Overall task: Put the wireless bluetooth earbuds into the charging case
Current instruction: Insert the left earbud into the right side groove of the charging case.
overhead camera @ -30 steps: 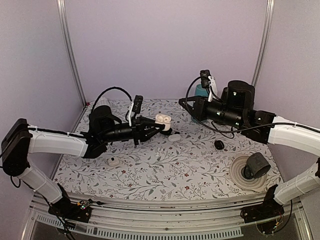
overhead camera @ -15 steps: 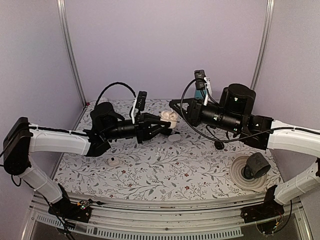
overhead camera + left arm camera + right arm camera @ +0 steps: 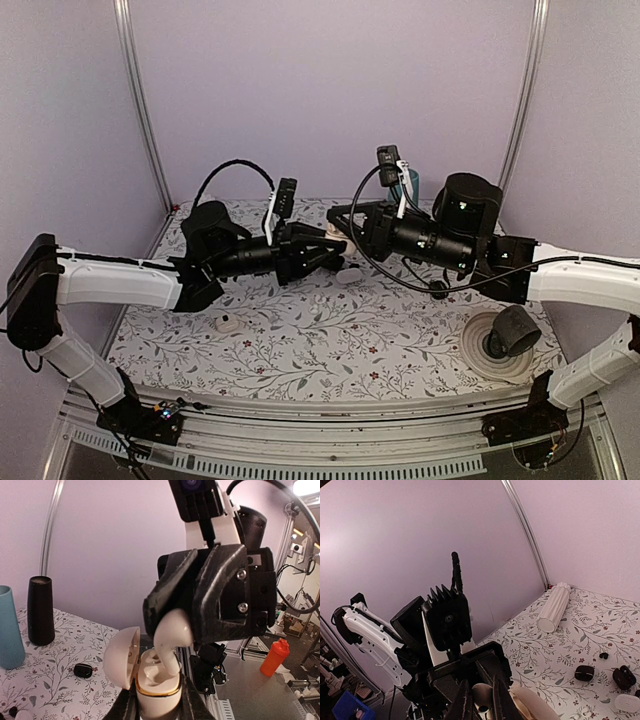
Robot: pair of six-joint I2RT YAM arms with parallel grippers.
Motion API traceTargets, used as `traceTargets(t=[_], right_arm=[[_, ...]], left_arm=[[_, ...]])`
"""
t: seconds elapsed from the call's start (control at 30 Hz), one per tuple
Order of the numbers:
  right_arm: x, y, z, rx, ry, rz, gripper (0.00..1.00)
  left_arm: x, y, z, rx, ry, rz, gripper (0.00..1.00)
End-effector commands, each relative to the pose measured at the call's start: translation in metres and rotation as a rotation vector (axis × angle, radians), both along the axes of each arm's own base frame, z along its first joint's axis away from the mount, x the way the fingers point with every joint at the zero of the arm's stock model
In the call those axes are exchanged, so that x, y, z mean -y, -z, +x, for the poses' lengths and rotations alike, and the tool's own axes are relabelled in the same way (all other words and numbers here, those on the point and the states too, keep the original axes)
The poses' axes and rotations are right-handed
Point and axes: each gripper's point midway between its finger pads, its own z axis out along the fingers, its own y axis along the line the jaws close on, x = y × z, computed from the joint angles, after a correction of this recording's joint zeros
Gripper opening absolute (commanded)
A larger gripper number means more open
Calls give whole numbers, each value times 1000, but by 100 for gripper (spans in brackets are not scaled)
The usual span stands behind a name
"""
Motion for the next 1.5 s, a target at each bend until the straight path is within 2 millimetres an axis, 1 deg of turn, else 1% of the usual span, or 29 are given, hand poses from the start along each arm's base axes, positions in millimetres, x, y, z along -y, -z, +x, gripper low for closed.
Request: traceTargets(t=[0.0,0.4,0.6,0.73,0.83,0.93,1.47], right_arm=[[-4,-4,-4,27,-7,13,4],[-6,3,-1,26,37,-12,4],[-9,6,-3,33,37,-28,4],[-11,7,-5,36,27,-34,4],[-12,7,-7,39,20,-36,4],[-13,7,-10,40,9,-36,5],[-18,13,-14,27,-14,-45,5]], left_arm=[[1,-27,-11,69,19,-50,0],[-1,-40,-15,96,12,-69,0],[-4,-45,-15,106,-5,-74,0],[-7,-48,-10,103,-47,-83,0],[-12,-51,0,95,-114,-89,0],[-15,-51,5,93,-153,-90,0],[-24,-52,16,85,-238,-91,0]])
